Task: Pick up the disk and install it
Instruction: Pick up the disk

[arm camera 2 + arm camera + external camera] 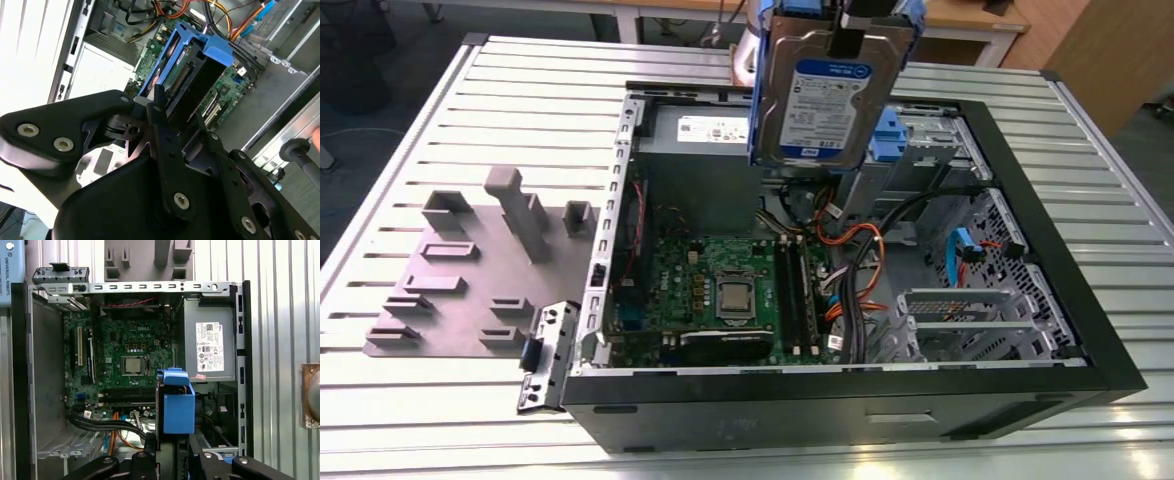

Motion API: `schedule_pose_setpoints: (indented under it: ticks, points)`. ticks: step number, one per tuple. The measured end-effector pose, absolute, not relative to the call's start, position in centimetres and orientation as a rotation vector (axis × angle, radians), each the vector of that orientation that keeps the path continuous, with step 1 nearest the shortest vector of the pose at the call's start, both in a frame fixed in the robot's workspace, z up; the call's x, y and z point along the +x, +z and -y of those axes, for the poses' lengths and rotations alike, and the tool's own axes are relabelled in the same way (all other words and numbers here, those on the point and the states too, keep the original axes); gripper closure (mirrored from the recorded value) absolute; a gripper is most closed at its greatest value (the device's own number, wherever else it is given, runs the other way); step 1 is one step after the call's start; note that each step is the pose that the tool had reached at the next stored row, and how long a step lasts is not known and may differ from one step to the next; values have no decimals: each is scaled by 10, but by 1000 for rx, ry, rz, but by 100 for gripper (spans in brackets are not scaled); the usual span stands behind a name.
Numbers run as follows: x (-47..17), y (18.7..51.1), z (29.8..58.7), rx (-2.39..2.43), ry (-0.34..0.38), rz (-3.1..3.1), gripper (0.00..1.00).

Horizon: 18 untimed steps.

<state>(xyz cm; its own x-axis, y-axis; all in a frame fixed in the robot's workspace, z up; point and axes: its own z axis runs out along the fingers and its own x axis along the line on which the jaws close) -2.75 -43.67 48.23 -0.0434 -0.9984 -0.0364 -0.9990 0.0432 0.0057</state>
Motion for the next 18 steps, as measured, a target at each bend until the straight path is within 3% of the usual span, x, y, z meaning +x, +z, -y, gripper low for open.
schedule_pose_setpoints:
  ticks: [18]
  points:
    - [-27,482,475,-2157,46,-2253,65]
